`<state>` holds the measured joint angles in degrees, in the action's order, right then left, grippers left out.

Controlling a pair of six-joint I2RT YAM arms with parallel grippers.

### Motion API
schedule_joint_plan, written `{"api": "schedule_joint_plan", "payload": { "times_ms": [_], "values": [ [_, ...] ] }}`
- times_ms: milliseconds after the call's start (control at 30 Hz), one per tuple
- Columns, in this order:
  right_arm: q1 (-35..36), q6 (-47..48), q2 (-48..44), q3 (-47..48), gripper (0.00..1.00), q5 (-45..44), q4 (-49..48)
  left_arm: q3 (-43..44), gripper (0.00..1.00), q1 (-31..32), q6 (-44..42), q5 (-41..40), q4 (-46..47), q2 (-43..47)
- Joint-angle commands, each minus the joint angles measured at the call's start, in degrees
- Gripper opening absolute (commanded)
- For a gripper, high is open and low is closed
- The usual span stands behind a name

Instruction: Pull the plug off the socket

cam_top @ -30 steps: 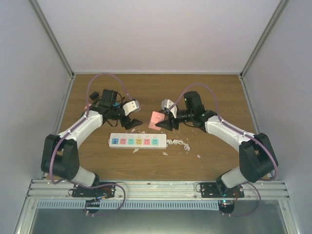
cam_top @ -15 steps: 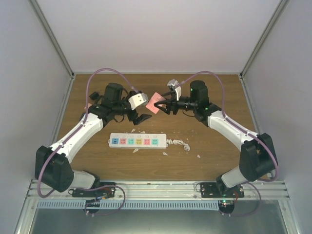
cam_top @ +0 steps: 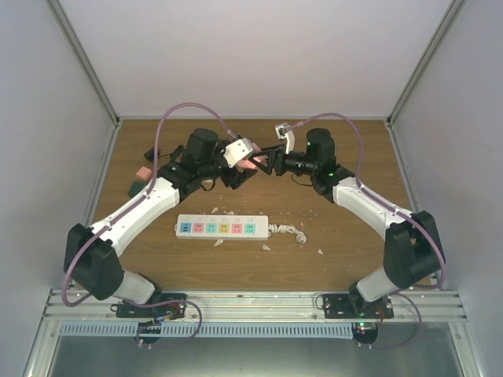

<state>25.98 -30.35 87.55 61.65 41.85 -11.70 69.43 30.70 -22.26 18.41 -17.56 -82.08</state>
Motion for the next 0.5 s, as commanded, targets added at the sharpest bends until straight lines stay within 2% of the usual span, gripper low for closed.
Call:
{"api": "schedule_joint_plan", "payload": {
  "times_ms": [0,100,200,233,267,333,400,467],
  "values": [
    [-0.31,-5.83,-0.07,0.41,0.4,-1.48,-3.95,3.3,0.79,1.77,1.57,-4.51,2.45,-2.31],
    [-0.29,-7.12,-0.09,0.14,0.41,-1.19,-4.71,4.01,0.7,2.43,1.25,-6.08,2.65,-3.31],
    [-0.36,-6.81,-0.53,-0.14,0.46,-1.11,-4.6,3.81,0.53,2.44,0.72,-6.68,2.89,-3.06],
    [-0.49,-6.42,-0.7,-0.32,0.51,-1.07,-4.56,3.6,0.47,2.44,0.38,-6.72,2.74,-2.88],
    [-0.71,-5.99,-0.91,-0.5,0.6,-1.12,-4.48,3.34,0.41,2.32,0.11,-6.75,2.49,-2.64],
    [-1.52,-4.81,-1.17,-0.76,0.74,-0.75,-4.49,2.67,0.34,1.91,-0.1,-6.62,1.94,-2.12],
    [-2.53,-3.79,-1.54,-1.14,0.87,0.17,-5.25,1.72,0.3,0.94,-0.14,-5.55,1.31,-1.43],
    [-3.5,-2.09,-1.94,-1.18,0.94,0.62,-4.87,0.77,0.28,-0.35,-0.48,-4.29,0.49,-0.67]
  ]
}}
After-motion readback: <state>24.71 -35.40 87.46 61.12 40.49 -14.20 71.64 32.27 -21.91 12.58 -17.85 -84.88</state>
